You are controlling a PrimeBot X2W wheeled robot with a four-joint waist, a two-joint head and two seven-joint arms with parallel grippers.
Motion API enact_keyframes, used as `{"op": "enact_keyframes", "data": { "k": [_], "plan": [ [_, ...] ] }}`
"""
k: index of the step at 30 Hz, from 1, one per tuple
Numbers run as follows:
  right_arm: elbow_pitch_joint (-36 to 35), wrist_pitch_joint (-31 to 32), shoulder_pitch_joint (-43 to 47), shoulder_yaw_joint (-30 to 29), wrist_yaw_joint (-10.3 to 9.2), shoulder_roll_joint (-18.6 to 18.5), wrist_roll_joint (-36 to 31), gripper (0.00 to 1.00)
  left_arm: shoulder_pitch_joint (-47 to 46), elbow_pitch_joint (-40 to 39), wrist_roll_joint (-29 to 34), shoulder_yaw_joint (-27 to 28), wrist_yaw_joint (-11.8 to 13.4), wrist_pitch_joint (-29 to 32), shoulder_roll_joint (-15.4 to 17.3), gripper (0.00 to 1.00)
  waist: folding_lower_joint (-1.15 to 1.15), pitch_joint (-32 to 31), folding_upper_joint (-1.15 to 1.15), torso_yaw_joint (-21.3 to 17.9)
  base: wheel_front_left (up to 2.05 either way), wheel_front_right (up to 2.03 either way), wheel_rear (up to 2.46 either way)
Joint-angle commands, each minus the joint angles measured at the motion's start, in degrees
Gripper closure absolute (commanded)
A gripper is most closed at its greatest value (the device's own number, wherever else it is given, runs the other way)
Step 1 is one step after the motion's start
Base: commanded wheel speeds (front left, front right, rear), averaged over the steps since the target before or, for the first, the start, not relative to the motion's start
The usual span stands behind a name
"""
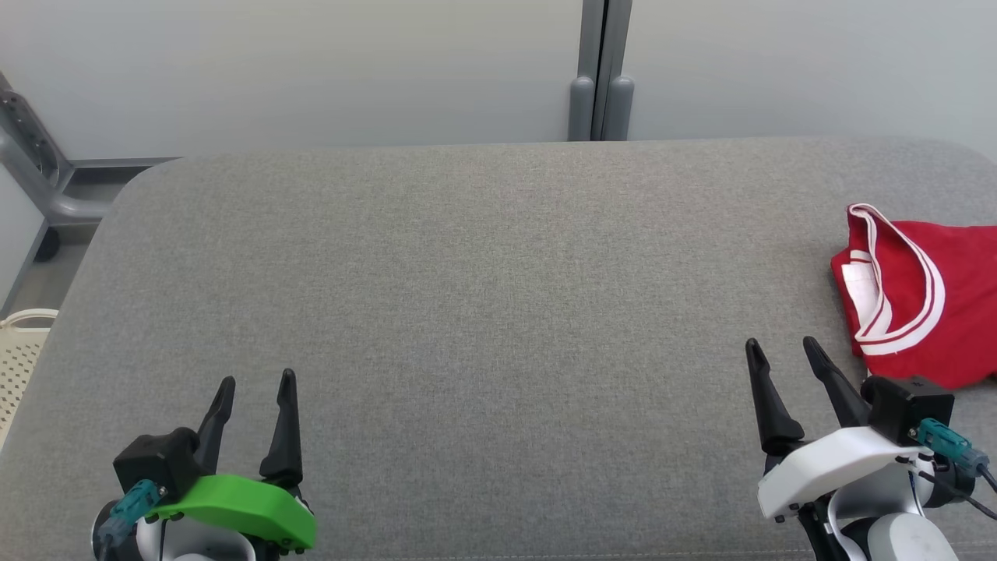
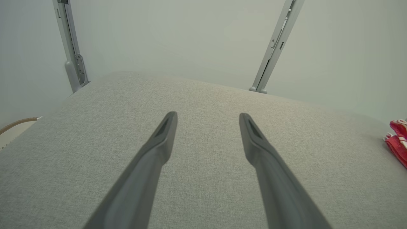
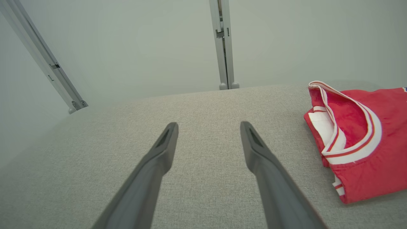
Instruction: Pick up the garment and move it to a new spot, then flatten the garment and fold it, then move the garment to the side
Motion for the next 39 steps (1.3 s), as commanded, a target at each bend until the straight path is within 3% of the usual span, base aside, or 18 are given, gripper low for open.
{"op": "enact_keyframes", "data": {
  "k": [1, 3, 4, 7, 39],
  "plan": [
    [-0.39, 0.02, 0.5, -0.25, -0.07, -0.08, -0.03, 0.0, 0.83, -0.23, 0.11, 0.3, 0.44, -0.24, 0.51, 0.0, 0.0, 0.02, 0.0, -0.01, 0.0, 0.0, 0.0],
    [-0.44, -0.03, 0.47, -0.39, -0.07, -0.08, -0.04, 0.0, 0.96, -0.35, 0.09, 0.42, 0.65, -0.11, 0.68, 0.0, 0.0, 0.03, 0.0, -0.01, 0.0, 0.0, 0.0],
    [-0.04, 0.05, 0.01, -0.25, 0.0, 0.0, 0.02, 1.0, 0.07, -0.22, -0.03, 0.28, 0.5, 0.04, 0.38, 1.0, 0.0, 0.03, 0.0, -0.01, 0.0, 0.0, 0.0],
    [2.09, 0.15, 0.93, -0.1, 0.0, 0.33, 0.01, 1.0, 0.9, 1.59, -0.01, -0.75, 0.51, 0.31, -0.81, 1.0, 0.0, 0.04, 0.0, -0.01, 0.0, 0.0, 0.0],
    [5.99, 4.51, -1.52, -6.42, -0.01, 0.16, 29.35, 1.0, -1.61, 5.02, -18.92, 8.52, -7.61, 5.44, -8.14, 1.0, 0.0, 0.39, 0.0, -0.94, 0.0, 0.0, 0.0]
  ]
}}
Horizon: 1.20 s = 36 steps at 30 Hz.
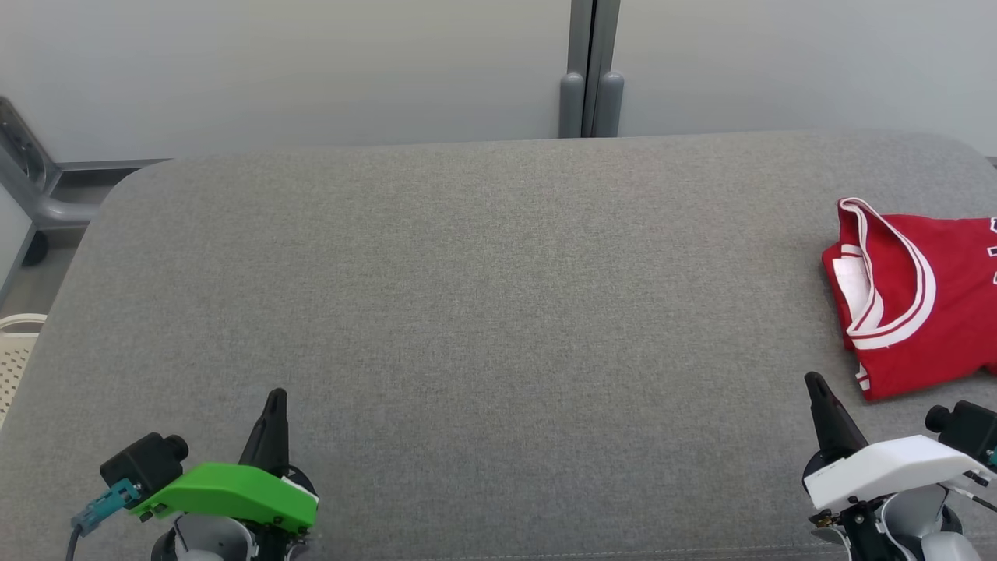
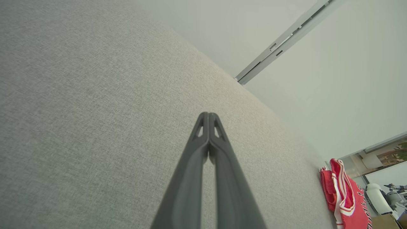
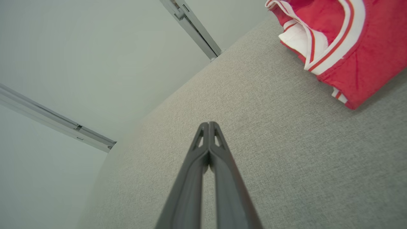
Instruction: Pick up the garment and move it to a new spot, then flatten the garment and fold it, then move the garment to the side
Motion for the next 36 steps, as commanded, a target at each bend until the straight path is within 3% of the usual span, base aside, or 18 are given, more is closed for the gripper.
{"op": "enact_keyframes", "data": {
  "k": [1, 36],
  "plan": [
    [-0.38, 0.35, -1.78, -0.63, -0.01, -0.27, 2.2, 1.0, -2.06, -0.32, -1.55, 1.24, -0.69, 0.27, -0.1, 1.0, 0.0, 0.02, 0.0, -0.05, 0.0, 0.0, 0.0],
    [2.7, 3.72, -3.54, -5.49, -0.01, -0.43, 24.65, 1.0, -3.91, 2.14, -16.07, 8.32, -7.0, 4.25, -5.82, 1.0, 0.0, 0.4, 0.0, -1.07, 0.0, 0.0, 0.0]
  ]
}}
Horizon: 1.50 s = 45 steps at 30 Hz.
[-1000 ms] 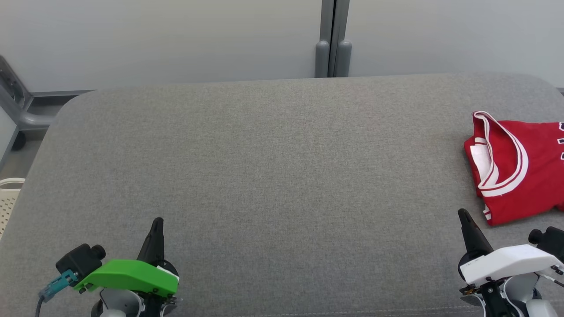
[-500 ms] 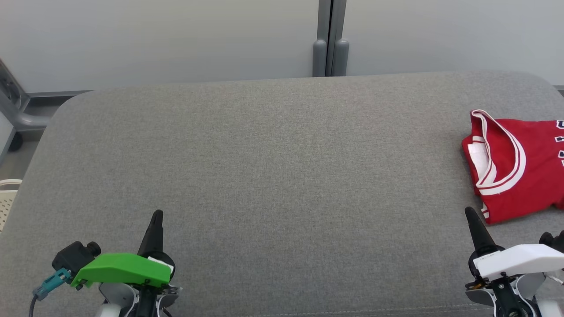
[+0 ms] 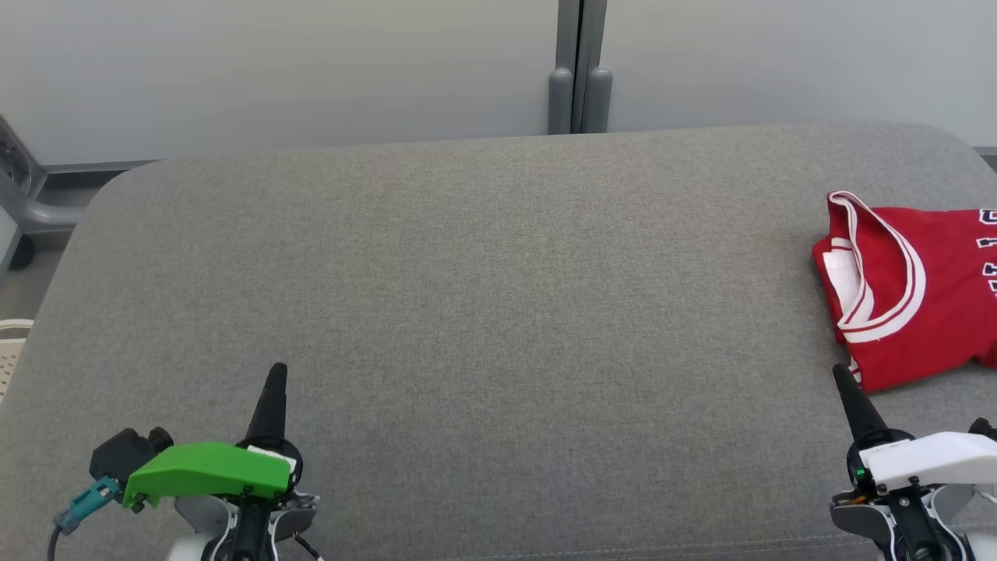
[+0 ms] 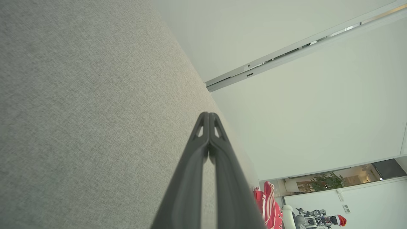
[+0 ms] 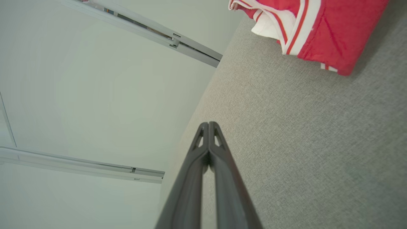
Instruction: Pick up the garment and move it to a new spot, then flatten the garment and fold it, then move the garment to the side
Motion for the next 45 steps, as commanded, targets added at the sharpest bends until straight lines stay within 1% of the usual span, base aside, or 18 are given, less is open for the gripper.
{"op": "enact_keyframes", "data": {
  "k": [1, 26, 45],
  "plan": [
    [-0.17, 0.34, -1.3, -0.48, 0.03, -0.37, 1.34, 1.0, -1.79, -0.35, -1.09, 0.73, -0.62, 0.34, -0.2, 1.0, 0.0, 0.01, 0.0, -0.03, 0.0, 0.0, 0.0],
    [1.63, 2.27, -2.28, -3.22, 0.03, -0.45, 14.29, 1.0, -2.73, 1.12, -9.22, 4.78, -4.25, 2.58, -3.51, 1.0, 0.0, 0.31, 0.0, -0.81, 0.0, 0.0, 0.0],
    [2.72, 3.44, -2.62, -4.82, 0.02, -0.48, 21.66, 1.0, -3.27, 2.02, -14.19, 7.15, -6.24, 4.0, -5.42, 1.0, 0.0, 0.51, 0.0, -1.35, 0.0, 0.0, 0.0]
  ]
}}
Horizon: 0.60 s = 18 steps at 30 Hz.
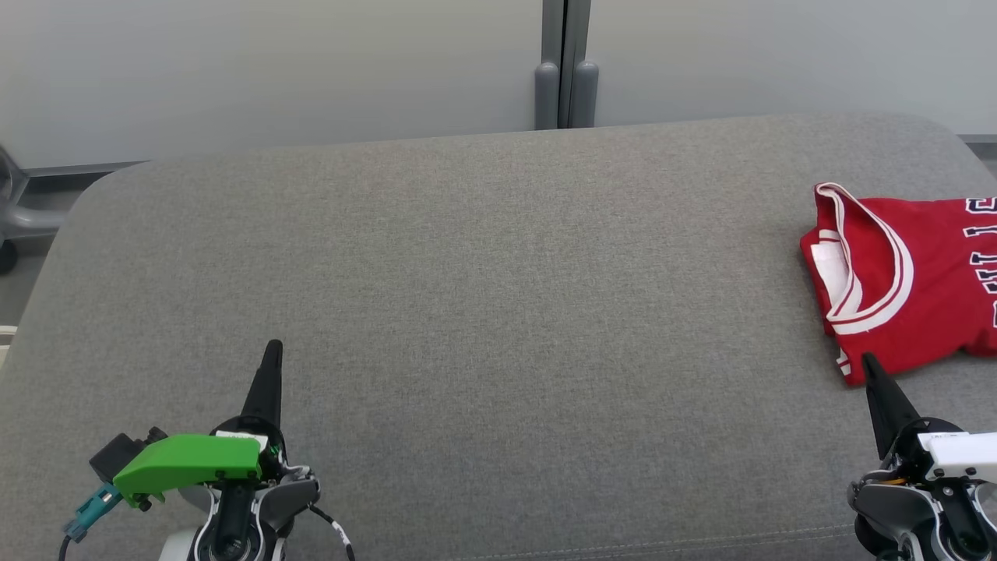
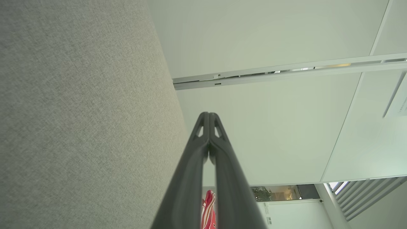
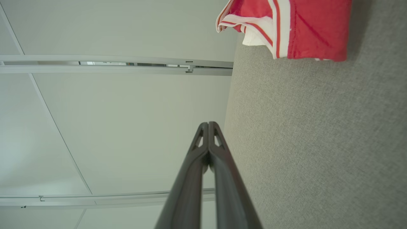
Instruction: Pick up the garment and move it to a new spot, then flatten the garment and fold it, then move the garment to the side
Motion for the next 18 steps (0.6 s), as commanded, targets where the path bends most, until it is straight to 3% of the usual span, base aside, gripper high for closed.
{"op": "enact_keyframes", "data": {
  "k": [1, 18],
  "plan": [
    [0.12, 0.39, -0.45, -0.27, 0.02, -0.32, 0.78, 1.0, -1.23, 0.0, -0.74, 0.5, -0.43, 0.23, -0.32, 1.0, 0.0, 0.01, 0.0, -0.02, 0.0, 0.0, 0.0],
    [0.77, 0.96, -0.94, -1.26, 0.02, -0.33, 5.37, 1.0, -1.4, 0.61, -3.74, 1.92, -1.66, 1.02, -1.42, 1.0, 0.0, 0.16, 0.0, -0.41, 0.0, 0.0, 0.0]
  ]
}}
